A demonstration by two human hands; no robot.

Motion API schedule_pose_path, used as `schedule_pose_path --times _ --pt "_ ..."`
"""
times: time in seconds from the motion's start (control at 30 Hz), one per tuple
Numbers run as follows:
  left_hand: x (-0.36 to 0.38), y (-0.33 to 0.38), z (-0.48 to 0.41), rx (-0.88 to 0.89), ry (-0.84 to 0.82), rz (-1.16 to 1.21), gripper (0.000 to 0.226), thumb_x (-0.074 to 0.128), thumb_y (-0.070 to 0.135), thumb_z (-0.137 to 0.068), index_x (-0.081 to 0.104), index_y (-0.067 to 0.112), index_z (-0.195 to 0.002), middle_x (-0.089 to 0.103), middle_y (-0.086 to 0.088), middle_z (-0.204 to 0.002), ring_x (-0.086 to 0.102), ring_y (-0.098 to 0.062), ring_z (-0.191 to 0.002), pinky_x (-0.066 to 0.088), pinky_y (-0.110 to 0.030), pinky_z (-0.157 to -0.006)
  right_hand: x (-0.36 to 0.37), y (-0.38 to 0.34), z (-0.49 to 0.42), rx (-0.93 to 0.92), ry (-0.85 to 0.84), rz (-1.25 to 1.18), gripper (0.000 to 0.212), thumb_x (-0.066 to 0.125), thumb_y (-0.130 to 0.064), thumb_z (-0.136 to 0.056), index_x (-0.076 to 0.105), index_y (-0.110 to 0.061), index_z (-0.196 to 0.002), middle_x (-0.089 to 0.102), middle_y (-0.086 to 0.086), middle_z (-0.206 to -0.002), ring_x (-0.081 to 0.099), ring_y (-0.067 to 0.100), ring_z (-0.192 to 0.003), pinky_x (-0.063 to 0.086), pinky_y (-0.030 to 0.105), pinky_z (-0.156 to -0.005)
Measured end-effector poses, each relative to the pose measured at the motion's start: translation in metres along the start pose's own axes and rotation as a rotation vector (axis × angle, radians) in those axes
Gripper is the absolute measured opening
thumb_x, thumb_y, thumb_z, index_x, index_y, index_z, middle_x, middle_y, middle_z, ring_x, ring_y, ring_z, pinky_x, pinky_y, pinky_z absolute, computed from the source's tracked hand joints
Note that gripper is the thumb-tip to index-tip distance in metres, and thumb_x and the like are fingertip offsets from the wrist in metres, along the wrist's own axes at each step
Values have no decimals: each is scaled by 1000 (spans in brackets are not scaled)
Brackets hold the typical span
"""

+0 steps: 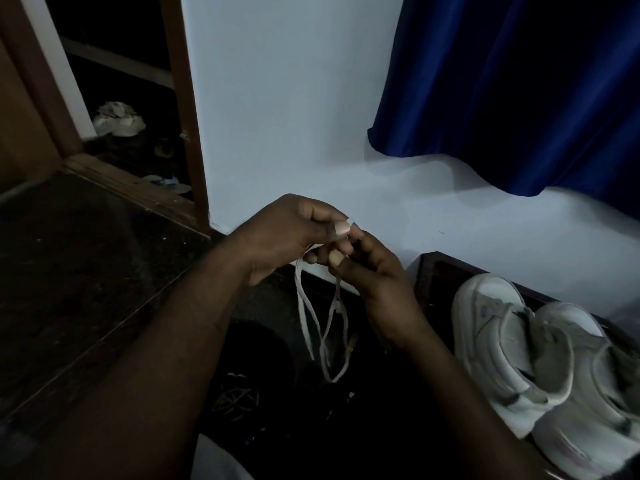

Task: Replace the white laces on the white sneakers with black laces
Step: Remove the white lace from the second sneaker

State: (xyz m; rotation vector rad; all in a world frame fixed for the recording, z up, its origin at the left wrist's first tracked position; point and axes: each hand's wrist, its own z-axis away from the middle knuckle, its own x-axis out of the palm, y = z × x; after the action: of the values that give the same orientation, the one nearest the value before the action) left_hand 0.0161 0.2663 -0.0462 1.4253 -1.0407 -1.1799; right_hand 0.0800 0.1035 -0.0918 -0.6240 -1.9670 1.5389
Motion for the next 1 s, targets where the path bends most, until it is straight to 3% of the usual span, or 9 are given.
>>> schedule_pose_path --times 0.1,0.2,0.33,0.4,0.5,0.67,0.87,0.93,1.0 --pt "2 -3 1 -4 18 41 16 68 7 -97 79 9 -107 79 -11 -102 75 -34 -100 59 -45 -89 2 11 -2 58 -18 -209 39 62 -3 -96 60 1 -134 70 23 -127 64 43 -124 53 45 -103" --pt "2 -3 1 3 58 61 15 68 2 -95 77 6 -106 80 -9 -102 77 -25 -100 61 -37 -81 9 27 -3 95 -53 -292 44 62 -11 -94 59 3 -135 65 30 -132 61 49 -123 47 57 -109" --pt "-3 -6 -1 71 184 193 12 69 -2 -92 73 3 -101 79 -16 -102 76 -29 -102 59 -45 -95 21 42 0 180 -92 -345 41 61 -18 -93 64 -2 -130 73 23 -105 72 35 -93 58 47 -87" --pt "-6 -6 -1 108 229 251 14 68 -5 -91 72 3 -101 78 -18 -103 76 -30 -103 59 -40 -96 25 47 0 196 -75 -346 39 60 -21 -93 66 -1 -126 71 15 -86 70 27 -76 58 38 -79" --pt "-10 -5 0 127 316 303 23 64 -13 -89 74 4 -100 79 -14 -102 75 -26 -105 59 -32 -94 28 52 0 198 -47 -322 33 60 -28 -95 72 -3 -112 55 6 -69 53 18 -62 48 34 -70" --pt "-18 -3 4 90 429 495 22 67 -11 -86 75 6 -99 79 -9 -101 74 -24 -108 57 -30 -98 28 56 2 229 12 -181 33 54 -43 -104 73 -18 -97 34 -5 -62 25 8 -49 21 23 -47" --pt "-42 -24 -2 -147 693 753 25 67 -4 -91 58 14 -105 80 -4 -89 78 -16 -82 57 -21 -59 30 53 5 293 44 -278 32 44 -37 -109 59 -13 -93 29 -6 -59 19 5 -44 16 17 -42" --pt "-51 -36 0 -200 700 738 33 65 -5 -92 52 18 -112 80 -3 -86 78 -14 -80 57 -21 -59 28 56 5 304 50 -287 32 46 -41 -108 57 -15 -91 29 -6 -60 19 6 -46 15 19 -43" --pt "-59 -47 2 -227 673 522 35 66 -7 -92 59 16 -117 79 -4 -88 77 -12 -77 60 -22 -63 26 60 4 296 64 -344 29 51 -39 -106 58 -16 -91 34 -4 -64 23 7 -48 18 21 -42"
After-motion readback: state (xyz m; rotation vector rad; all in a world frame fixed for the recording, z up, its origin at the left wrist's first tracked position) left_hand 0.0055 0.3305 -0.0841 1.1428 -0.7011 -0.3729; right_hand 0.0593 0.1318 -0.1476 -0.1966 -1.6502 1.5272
